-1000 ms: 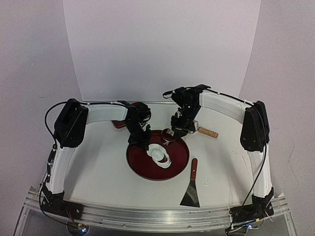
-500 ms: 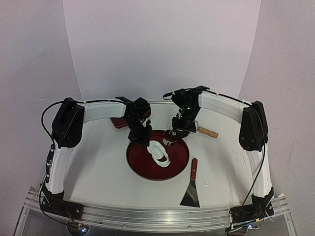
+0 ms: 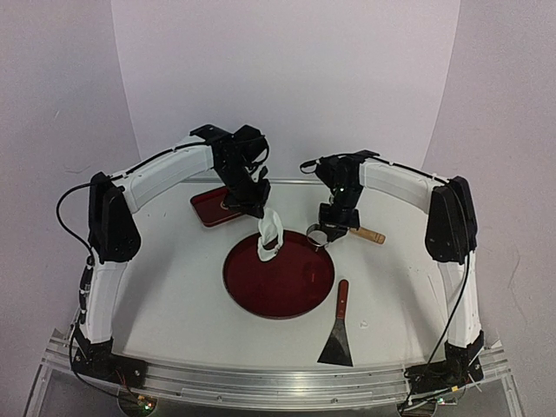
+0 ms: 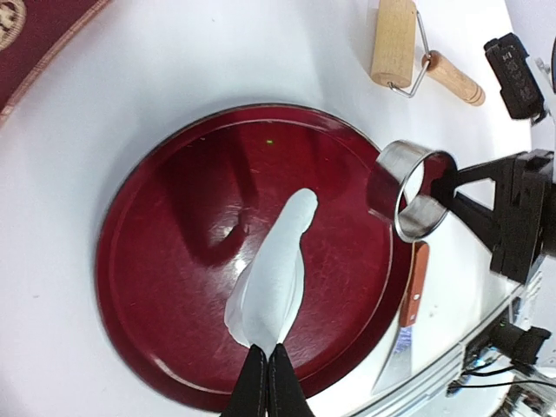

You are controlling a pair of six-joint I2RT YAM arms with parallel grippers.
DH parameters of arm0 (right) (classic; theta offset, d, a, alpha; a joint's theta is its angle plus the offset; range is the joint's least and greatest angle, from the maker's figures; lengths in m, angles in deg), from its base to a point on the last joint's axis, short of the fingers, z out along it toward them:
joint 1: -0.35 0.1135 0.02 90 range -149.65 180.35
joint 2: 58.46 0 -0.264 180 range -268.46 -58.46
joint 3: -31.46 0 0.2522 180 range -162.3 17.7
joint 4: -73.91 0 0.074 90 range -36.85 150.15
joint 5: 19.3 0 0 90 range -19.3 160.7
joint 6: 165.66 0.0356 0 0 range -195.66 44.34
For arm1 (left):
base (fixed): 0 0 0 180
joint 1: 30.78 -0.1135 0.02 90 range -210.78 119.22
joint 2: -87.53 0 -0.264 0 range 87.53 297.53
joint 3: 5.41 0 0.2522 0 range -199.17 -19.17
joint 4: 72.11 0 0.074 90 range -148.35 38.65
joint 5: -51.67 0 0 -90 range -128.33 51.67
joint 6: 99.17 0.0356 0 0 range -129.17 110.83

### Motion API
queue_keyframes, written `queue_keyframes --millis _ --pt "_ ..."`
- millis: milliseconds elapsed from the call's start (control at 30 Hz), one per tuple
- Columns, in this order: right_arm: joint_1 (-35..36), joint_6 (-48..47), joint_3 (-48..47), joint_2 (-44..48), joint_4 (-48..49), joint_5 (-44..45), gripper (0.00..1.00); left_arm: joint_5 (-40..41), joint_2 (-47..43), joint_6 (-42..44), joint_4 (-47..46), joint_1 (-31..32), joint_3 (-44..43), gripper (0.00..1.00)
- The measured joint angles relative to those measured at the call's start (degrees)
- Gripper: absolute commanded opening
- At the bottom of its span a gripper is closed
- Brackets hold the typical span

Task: Roll out the dumpling wrappers from the dough

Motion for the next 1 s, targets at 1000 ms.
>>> queue_keyframes --millis 1000 --pt "-0.66 -0.12 5.64 2.82 0.78 -4.54 0.0 2.27 8.5 3.84 2.41 6.84 4.15 0.0"
